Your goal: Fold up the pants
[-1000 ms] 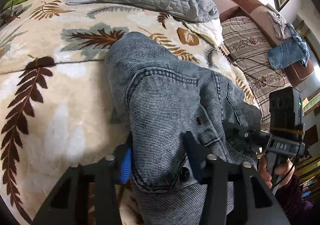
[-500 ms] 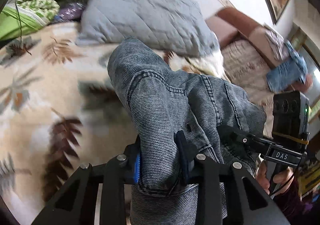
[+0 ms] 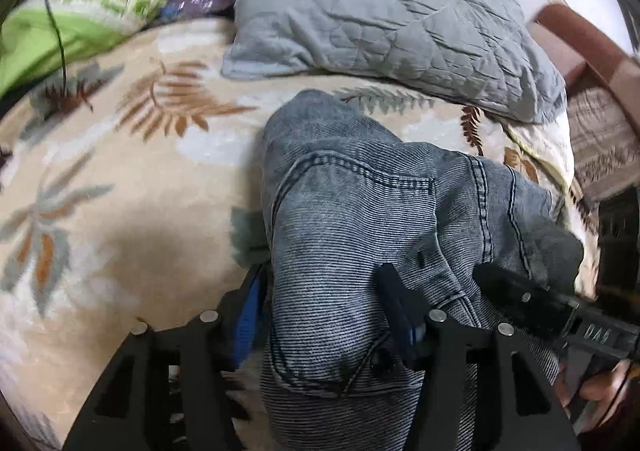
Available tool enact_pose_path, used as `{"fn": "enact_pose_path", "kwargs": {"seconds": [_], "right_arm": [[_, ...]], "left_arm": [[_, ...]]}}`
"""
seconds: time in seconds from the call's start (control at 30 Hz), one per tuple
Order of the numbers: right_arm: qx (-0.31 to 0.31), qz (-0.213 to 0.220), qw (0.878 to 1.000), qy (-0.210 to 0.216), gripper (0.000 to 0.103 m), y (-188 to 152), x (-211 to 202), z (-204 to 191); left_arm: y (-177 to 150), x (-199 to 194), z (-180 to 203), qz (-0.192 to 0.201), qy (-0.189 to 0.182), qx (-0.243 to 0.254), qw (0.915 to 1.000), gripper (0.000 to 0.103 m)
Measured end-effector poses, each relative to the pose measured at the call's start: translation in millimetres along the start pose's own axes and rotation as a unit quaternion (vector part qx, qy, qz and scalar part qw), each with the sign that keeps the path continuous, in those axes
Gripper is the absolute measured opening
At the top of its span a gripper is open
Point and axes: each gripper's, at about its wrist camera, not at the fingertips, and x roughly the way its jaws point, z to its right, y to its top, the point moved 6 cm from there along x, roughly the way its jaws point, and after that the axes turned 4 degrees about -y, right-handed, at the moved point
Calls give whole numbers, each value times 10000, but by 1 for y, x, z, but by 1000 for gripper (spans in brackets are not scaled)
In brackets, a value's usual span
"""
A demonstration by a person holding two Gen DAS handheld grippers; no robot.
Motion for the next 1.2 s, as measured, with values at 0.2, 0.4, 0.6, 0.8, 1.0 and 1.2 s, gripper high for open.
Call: {"fn": "enact_pose_path", "kwargs": {"seconds": [0.2,0.4,0.6,0.8,1.0,1.2], "right_arm": [[-176,268,9979,-567,68,-3,-40,-10],[-529,1472,9810,-1149,69,-23,-135,-27],[-981,2112,9644,-1250,70,-75,-184,-67],[-1614,2437,9480,-1261,70,-110,-202,-110],[-1593,2751,9420,-1081,70,-128,-216,-124],[-1591,2932,9364,-1092,72,-130,-224,-124]], "left_arm": [[-3,-45,9,499,806,489,9943,66],[-22,-129,26,1418,1369,601,9785,87],[-54,-183,28,1690,1502,316,9736,89],[-80,-221,31,1807,1758,339,9671,90],[-90,-248,36,2054,1888,334,9597,98],[-94,-261,44,2184,2016,405,9540,99]]}}
